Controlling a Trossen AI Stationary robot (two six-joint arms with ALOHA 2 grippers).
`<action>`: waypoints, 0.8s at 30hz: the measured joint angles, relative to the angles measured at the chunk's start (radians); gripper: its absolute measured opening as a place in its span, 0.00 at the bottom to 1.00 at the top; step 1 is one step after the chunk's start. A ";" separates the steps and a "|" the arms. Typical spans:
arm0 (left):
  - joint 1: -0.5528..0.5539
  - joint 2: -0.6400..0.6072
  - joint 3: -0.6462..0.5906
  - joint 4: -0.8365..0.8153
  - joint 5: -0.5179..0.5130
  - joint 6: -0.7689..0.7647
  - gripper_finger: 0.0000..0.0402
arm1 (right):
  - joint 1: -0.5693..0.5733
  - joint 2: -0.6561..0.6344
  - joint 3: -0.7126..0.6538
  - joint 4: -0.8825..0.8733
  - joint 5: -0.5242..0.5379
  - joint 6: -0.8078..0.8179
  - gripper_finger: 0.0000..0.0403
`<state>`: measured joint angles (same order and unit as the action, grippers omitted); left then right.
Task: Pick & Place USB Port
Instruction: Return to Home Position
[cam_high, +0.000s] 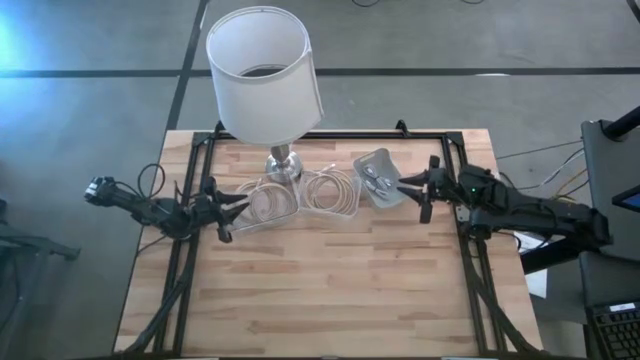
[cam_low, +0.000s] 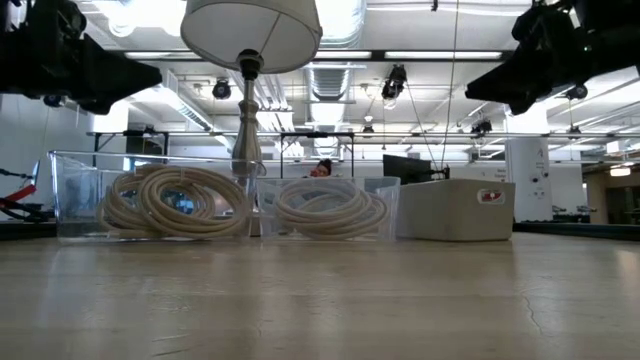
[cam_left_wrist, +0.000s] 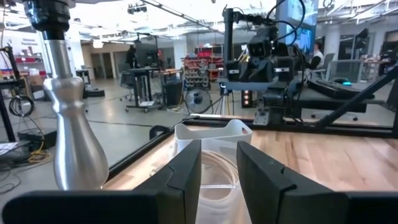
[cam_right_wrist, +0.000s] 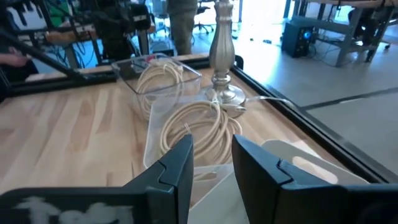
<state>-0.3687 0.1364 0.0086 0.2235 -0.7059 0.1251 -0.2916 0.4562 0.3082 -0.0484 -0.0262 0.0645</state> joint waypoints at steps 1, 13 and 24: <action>0.000 0.001 0.000 -0.001 0.000 -0.003 0.26 | 0.000 -0.005 -0.011 0.014 0.000 0.007 0.27; 0.000 0.002 0.001 -0.002 0.001 -0.005 0.26 | 0.000 -0.084 -0.158 0.136 -0.001 0.092 0.30; 0.000 0.002 0.001 -0.001 0.002 -0.006 0.26 | 0.001 -0.196 -0.229 0.137 -0.001 0.068 0.31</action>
<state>-0.3691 0.1387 0.0093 0.2226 -0.7044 0.1196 -0.2909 0.2605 0.0795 0.0883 -0.0269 0.1325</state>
